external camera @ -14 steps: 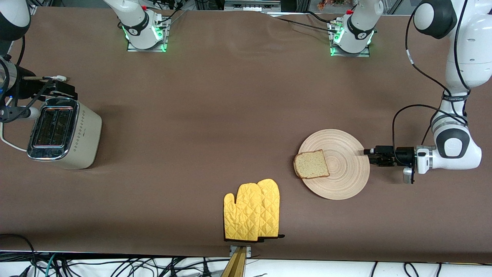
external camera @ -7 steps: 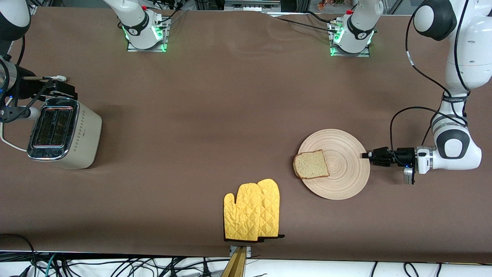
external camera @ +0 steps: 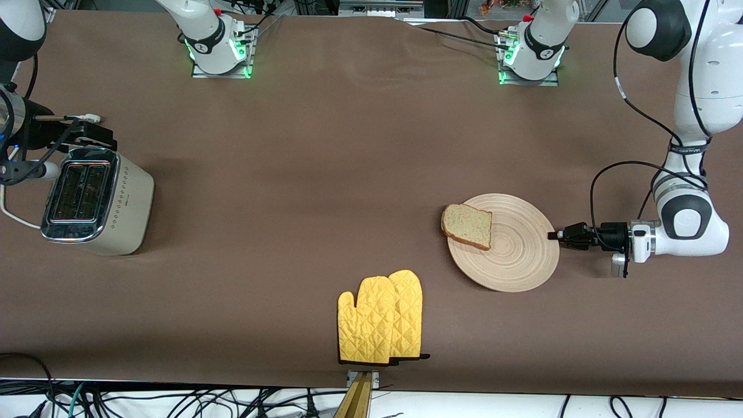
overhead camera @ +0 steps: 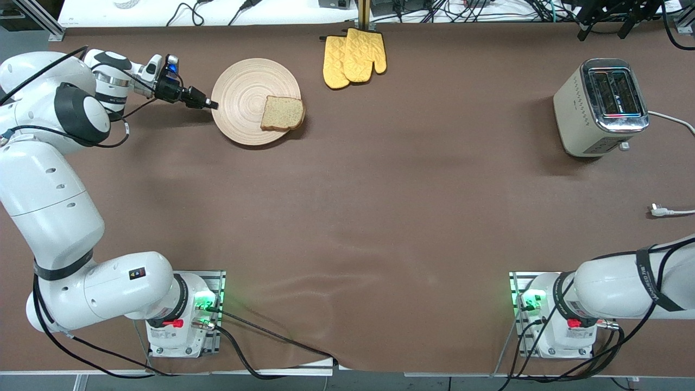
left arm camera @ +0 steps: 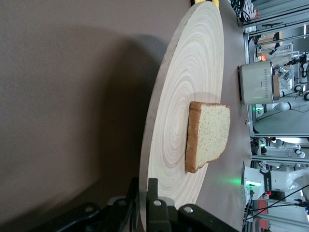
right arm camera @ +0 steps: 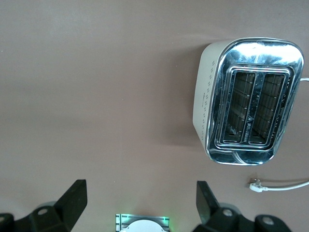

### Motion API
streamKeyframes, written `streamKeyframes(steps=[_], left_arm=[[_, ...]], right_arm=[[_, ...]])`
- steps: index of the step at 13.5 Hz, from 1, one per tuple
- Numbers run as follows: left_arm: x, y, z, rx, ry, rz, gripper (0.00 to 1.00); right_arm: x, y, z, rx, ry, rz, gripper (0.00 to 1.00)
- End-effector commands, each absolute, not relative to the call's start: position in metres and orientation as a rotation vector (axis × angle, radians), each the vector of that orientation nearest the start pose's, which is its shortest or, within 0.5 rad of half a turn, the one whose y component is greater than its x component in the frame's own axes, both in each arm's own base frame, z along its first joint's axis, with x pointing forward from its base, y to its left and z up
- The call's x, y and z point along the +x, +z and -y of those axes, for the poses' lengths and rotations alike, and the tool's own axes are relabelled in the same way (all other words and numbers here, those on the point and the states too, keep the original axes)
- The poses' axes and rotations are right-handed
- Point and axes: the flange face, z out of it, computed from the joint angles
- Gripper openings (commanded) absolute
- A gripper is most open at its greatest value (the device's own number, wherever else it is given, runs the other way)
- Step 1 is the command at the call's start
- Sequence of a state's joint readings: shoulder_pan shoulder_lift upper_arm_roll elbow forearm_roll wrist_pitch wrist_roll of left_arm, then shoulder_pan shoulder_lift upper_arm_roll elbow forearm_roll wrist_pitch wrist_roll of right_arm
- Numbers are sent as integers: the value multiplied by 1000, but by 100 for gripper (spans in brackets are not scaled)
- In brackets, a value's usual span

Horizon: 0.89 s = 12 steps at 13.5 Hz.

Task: Move plate and put bread in toaster
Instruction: 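Slide the wooden plate with the left gripper toward the toaster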

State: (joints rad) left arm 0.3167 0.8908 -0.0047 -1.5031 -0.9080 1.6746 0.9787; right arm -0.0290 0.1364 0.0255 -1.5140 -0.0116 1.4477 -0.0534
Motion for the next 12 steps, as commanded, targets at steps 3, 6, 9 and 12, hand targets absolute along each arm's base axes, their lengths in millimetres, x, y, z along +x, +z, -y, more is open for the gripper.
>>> streamKeyframes(steps=[3, 6, 9, 12], left_arm=[[641, 151, -102, 1979, -201, 18, 0], [654, 174, -49, 1954, -275, -4, 0], [669, 203, 38, 2030, -280, 103, 0], [667, 203, 93, 2042, -288, 155, 0]], right_arm=[[582, 570, 7, -3127, 301, 86, 100], [581, 571, 8, -3128, 299, 84, 100], [582, 570, 12, -3126, 298, 72, 100], [582, 570, 12, -3127, 299, 72, 100]])
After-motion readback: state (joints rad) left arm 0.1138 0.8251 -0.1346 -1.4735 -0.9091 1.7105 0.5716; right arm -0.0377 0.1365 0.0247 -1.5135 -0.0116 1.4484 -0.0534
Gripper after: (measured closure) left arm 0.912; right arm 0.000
